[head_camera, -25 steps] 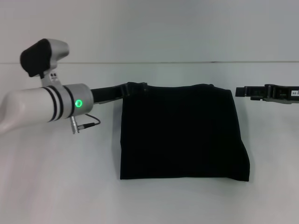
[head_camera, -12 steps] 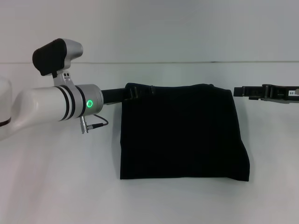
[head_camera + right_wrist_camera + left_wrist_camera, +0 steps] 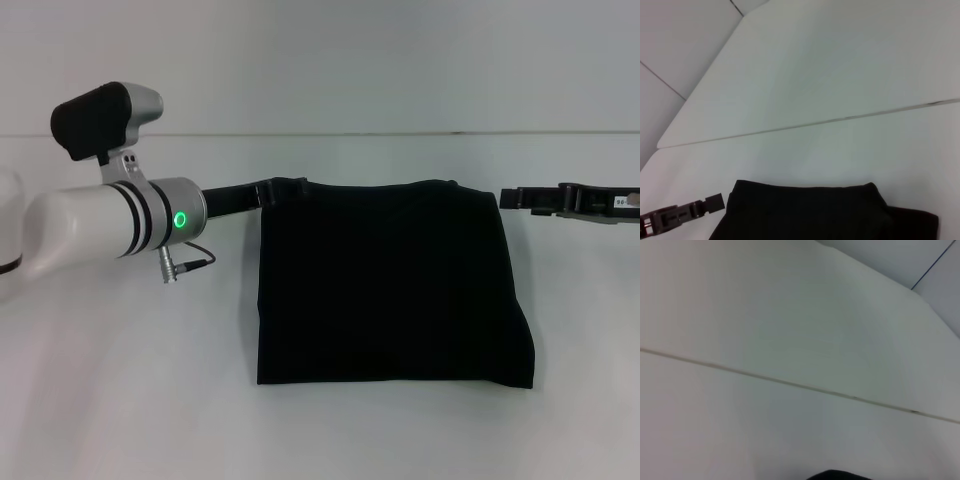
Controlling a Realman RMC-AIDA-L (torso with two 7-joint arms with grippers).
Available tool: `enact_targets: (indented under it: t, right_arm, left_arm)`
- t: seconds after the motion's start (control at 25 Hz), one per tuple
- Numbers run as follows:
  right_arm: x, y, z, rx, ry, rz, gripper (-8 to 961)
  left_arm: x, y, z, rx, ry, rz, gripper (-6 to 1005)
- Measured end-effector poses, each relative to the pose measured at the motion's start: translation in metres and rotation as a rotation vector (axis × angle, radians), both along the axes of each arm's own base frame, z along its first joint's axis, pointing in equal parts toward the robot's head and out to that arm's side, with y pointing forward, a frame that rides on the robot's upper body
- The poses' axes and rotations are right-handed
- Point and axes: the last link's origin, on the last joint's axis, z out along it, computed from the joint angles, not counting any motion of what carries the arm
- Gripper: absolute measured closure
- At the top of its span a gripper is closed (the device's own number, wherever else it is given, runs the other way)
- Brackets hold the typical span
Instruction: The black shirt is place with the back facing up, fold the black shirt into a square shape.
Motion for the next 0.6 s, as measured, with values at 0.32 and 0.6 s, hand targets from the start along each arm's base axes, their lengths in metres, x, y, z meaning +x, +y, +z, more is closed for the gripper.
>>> enact_targets:
  t: [0.32,0.6]
  right_arm:
    - [-0.0008,0.0015,-0.0030,0.009,-0.005,-0.001,238]
    - [-0.0012,0.0011,-0.0051,0.008,-0.006,0.001,242]
  left_arm:
    - [0.0031,-0.0034,-0.0075,-0.020,0.012,-0.014,82]
    - [0.0026,-0.0039,-0.0103,-0.010,0.030,-0.018,150]
